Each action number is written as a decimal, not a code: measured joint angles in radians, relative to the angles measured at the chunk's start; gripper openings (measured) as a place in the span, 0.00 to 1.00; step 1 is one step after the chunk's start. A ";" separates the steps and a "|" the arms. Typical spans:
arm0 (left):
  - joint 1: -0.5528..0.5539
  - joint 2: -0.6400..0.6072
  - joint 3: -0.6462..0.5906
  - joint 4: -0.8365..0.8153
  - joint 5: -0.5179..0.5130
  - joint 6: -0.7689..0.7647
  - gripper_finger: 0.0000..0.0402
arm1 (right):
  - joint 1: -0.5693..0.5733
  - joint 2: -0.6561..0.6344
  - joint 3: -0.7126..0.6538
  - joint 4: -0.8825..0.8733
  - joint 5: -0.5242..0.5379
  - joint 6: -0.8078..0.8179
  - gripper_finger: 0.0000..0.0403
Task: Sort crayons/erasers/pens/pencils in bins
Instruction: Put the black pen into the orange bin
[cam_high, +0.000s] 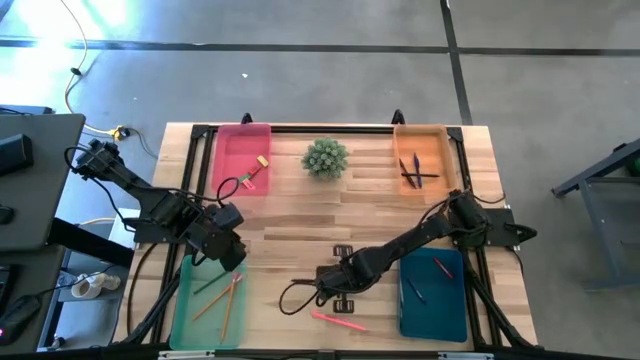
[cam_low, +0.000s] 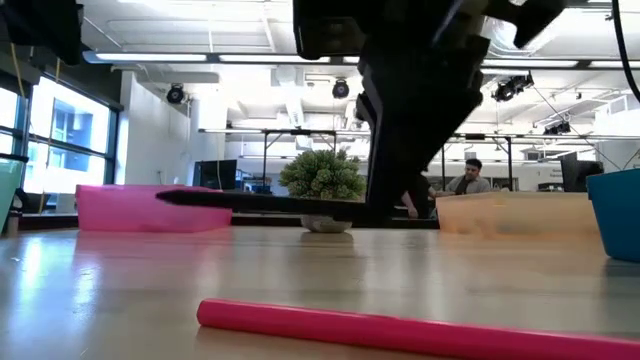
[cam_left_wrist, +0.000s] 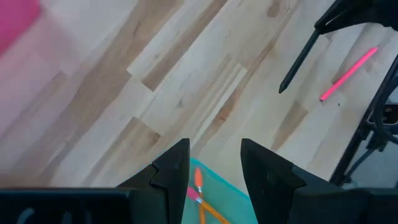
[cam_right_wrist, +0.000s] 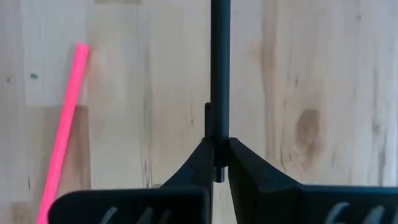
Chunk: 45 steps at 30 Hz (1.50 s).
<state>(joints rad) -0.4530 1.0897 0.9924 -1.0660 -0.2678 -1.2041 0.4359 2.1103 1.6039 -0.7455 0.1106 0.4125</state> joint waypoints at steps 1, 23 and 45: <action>0.000 0.000 0.000 0.000 -0.009 0.012 0.33 | -0.003 -0.004 0.000 0.000 0.005 0.020 0.02; 0.001 0.000 0.000 0.090 -0.271 0.351 0.33 | -0.159 -0.217 0.003 -0.211 0.330 0.324 0.03; 0.100 0.014 0.000 0.321 -0.321 0.485 0.33 | -0.414 -0.638 0.003 -0.823 0.712 0.432 0.03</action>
<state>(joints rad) -0.3530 1.1038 0.9920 -0.7447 -0.5884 -0.7192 0.0218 1.4720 1.6068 -1.5682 0.8229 0.8450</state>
